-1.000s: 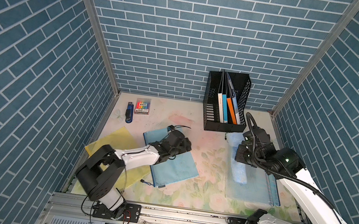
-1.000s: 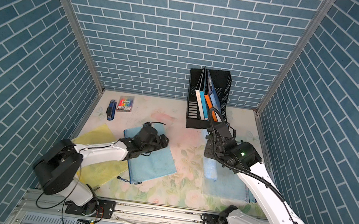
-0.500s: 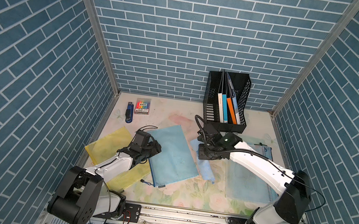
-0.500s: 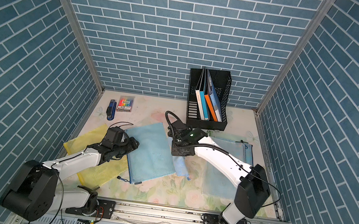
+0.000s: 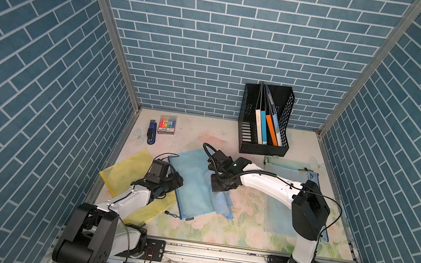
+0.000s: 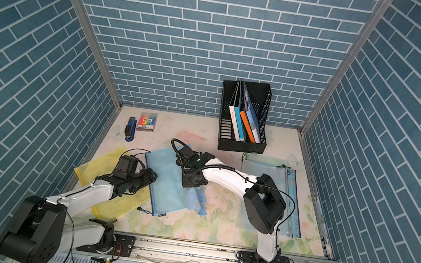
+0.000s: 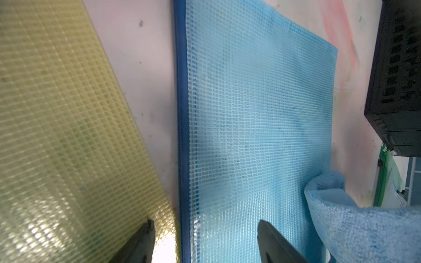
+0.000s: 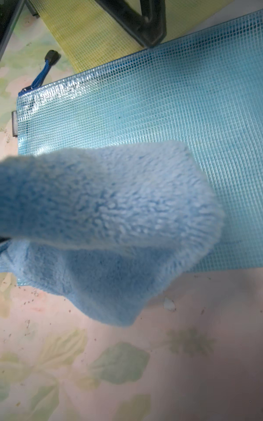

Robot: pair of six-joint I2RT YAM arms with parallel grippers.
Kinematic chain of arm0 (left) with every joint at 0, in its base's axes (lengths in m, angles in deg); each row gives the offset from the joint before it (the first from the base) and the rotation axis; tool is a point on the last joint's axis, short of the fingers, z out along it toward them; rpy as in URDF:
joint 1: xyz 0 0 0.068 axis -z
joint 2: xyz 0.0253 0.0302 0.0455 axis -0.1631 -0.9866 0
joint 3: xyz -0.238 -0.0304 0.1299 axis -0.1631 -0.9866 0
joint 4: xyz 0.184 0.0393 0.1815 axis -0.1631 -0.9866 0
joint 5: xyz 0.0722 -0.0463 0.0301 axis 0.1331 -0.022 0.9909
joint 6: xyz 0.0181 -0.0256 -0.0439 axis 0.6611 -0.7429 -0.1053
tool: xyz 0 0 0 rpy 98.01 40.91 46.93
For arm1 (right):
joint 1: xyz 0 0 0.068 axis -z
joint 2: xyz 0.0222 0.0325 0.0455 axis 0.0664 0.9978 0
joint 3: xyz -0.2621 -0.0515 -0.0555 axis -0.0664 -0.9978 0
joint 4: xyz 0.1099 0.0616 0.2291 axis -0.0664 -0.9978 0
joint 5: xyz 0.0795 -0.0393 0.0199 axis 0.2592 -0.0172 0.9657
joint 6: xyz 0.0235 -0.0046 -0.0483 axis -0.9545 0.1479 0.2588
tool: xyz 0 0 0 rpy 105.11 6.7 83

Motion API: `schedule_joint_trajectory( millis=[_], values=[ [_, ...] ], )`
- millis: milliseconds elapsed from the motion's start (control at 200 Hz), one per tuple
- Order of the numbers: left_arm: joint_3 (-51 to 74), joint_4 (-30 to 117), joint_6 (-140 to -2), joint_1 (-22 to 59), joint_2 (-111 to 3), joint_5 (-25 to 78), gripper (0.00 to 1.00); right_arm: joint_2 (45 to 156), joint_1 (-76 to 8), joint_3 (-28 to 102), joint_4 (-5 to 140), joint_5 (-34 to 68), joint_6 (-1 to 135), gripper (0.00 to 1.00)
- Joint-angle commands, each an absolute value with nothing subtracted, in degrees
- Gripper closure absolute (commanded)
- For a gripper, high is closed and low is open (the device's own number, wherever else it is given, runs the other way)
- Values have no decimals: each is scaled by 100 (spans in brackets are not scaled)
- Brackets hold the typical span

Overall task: Wipe the document bag
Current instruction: Move the document bag to the center of the board.

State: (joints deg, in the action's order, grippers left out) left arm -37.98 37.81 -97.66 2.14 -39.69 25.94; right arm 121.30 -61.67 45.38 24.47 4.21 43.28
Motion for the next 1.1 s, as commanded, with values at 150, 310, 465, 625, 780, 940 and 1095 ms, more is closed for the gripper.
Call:
schedule_joint_trajectory(
  millis=[150,310,465,625,780,940,1095],
  values=[
    [-3898,3997,-9622,178,-4213,2381,33,12265,-6283,4149,2938,660,4165,100],
    [-3940,4180,-9682,177,-4290,2238,42,12340,-6350,4149,2944,728,4165,100],
    [-3925,4323,-9709,178,-4270,2180,49,12357,-6400,4082,2990,765,4108,100],
    [-3900,4449,-9692,186,-4263,2065,70,12312,-6443,4018,2977,777,4070,100],
    [-3825,4510,-9549,210,-4369,1890,86,12128,-6453,3947,2918,714,4024,100],
    [-3681,4336,-9250,295,-4539,1646,98,11829,-6454,4059,2412,451,4175,100],
    [-3613,4281,-9049,520,-4550,1523,100,11441,-6409,4116,2017,158,4284,100]
  ],
)
